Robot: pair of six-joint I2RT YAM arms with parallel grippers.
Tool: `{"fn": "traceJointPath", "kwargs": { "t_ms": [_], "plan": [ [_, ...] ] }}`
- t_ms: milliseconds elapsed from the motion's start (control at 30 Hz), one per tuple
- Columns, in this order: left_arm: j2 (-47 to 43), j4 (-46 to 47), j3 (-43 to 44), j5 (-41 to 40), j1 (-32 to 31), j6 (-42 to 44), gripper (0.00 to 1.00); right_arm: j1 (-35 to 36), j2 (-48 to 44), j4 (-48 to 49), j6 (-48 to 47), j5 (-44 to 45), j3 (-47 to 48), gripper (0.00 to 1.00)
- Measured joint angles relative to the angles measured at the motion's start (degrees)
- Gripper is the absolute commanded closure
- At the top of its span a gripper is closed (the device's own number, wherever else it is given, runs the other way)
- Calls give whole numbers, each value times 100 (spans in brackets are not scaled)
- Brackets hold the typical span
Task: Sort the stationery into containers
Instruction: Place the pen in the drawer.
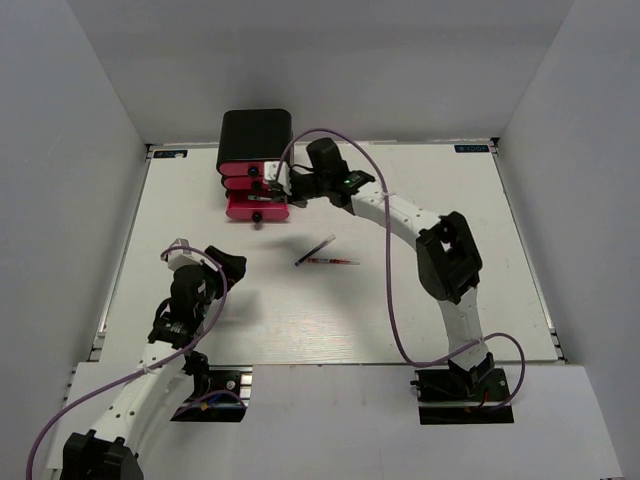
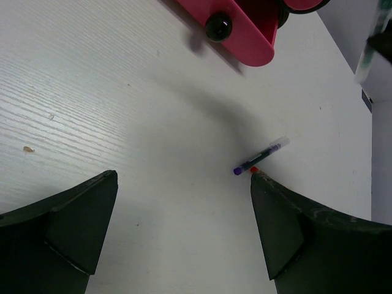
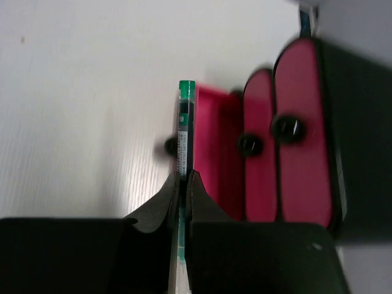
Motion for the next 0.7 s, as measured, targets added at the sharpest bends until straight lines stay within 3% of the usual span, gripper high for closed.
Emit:
{"fn": "traceJointPath", "kwargs": {
  "t_ms": [300, 600, 700],
  "plan": [
    [-181, -184, 0, 2, 0, 0, 0, 479, 848, 1639, -61, -59, 474, 100],
    [-221, -337, 0, 2, 0, -39, 0, 457, 1585, 2264, -107, 319, 573, 100],
    [-146, -328, 2, 4, 0, -50, 0, 439, 1604, 2358, -166, 409, 573, 87]
  ]
}}
